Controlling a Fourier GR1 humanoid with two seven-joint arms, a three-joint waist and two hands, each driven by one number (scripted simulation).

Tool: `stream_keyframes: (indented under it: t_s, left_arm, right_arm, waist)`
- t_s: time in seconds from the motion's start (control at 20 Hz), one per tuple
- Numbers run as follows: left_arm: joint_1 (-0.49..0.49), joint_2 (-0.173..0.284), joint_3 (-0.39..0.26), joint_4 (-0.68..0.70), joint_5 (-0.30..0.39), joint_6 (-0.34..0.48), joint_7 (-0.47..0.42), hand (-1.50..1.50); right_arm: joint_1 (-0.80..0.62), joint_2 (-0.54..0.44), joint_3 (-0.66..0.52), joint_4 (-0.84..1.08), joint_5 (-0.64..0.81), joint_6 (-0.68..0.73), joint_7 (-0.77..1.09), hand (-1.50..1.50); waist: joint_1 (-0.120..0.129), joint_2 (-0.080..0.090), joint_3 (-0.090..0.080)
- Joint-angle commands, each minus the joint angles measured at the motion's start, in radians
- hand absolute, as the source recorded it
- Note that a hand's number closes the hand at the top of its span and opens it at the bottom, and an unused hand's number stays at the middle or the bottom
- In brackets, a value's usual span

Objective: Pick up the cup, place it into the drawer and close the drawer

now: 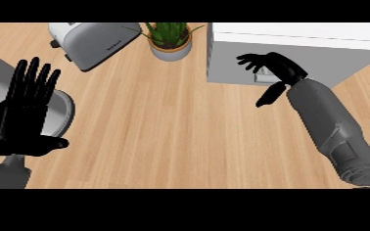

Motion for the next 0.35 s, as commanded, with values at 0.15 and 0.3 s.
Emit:
stream_keyframes:
  t_s: [0.15,0.3]
  left_arm:
    - [0.003,-0.016,-0.012,0.000,-0.029,0.004,-0.011,-1.50]
    - [-0.003,-0.028,-0.010,0.026,-0.032,-0.004,-0.023,-1.50]
  right_arm:
    - [-0.069,-0.085,-0.046,0.114,0.002,-0.020,0.045,-1.50]
    - [-0.079,-0.099,-0.043,0.122,0.010,-0.020,0.040,-1.50]
  waist:
    - [0.026,0.043,0.014]
    - [0.024,0.044,0.013]
